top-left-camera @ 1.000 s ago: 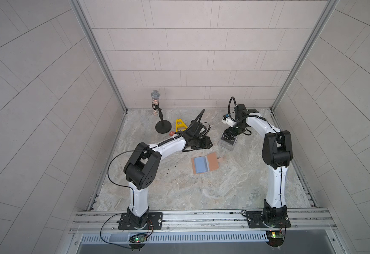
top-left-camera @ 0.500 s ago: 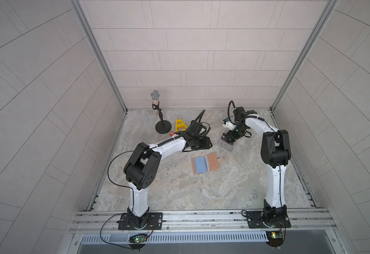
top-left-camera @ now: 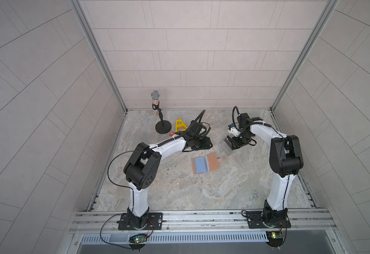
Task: Insert credit cards into a card holder
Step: Rotate the storage box at the top-right of the table, then pick up the credit card from the storage box.
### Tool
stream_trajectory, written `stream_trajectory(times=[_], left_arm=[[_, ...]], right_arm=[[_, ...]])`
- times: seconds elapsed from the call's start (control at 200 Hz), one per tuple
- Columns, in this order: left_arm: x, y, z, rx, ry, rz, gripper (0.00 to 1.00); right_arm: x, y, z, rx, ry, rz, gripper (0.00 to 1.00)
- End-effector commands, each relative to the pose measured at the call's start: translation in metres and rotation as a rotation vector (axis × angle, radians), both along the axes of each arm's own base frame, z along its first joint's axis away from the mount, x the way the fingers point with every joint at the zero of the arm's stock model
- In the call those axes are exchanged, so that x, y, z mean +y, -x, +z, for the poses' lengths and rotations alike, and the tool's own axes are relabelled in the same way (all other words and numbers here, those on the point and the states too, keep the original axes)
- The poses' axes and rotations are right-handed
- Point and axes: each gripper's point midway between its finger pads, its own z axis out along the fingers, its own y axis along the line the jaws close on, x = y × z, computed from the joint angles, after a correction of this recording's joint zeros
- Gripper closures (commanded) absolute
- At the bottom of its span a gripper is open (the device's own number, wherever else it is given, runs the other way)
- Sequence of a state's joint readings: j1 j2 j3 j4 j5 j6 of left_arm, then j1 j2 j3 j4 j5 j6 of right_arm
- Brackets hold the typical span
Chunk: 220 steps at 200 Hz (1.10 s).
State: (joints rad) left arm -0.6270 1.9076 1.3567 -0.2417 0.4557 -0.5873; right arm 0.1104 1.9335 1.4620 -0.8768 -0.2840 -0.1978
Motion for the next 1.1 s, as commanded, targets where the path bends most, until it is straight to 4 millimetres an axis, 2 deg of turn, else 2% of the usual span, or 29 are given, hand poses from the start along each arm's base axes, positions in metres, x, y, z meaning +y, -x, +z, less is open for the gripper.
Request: stream_trajectory(times=[0.0,0.185,0.41,0.596,0.736,0.971,1.096], left_arm=[[-0.007,0.0,0.007,-0.003,0.028,-0.019,0.41],[-0.02,-0.001,0.006,0.005,0.031,-0.054,0.41],[-0.043,-0.007,-0.002,0.026,0.031,-0.082,0.37],[-0.065,-0.011,-0.004,0.037,0.034,-0.083,0.31],[-0.08,-0.012,-0.013,0.053,0.014,-0.08,0.29],[-0.101,-0.013,-0.028,0.095,0.02,-0.085,0.29],[-0.104,-0.013,-0.032,0.102,0.016,-0.08,0.29]], right_arm=[[-0.003,0.014,0.002,0.001,-0.013,-0.106,0.55],[0.006,0.03,0.005,-0.031,-0.081,-0.192,0.54],[0.006,0.021,0.029,-0.134,-0.095,-0.227,0.46],[-0.001,0.015,0.036,-0.176,-0.056,-0.244,0.45],[-0.005,0.006,0.042,-0.196,-0.032,-0.247,0.45],[-0.005,-0.005,0.039,-0.186,-0.017,-0.229,0.48],[-0.006,-0.008,0.034,-0.166,-0.006,-0.214,0.49]])
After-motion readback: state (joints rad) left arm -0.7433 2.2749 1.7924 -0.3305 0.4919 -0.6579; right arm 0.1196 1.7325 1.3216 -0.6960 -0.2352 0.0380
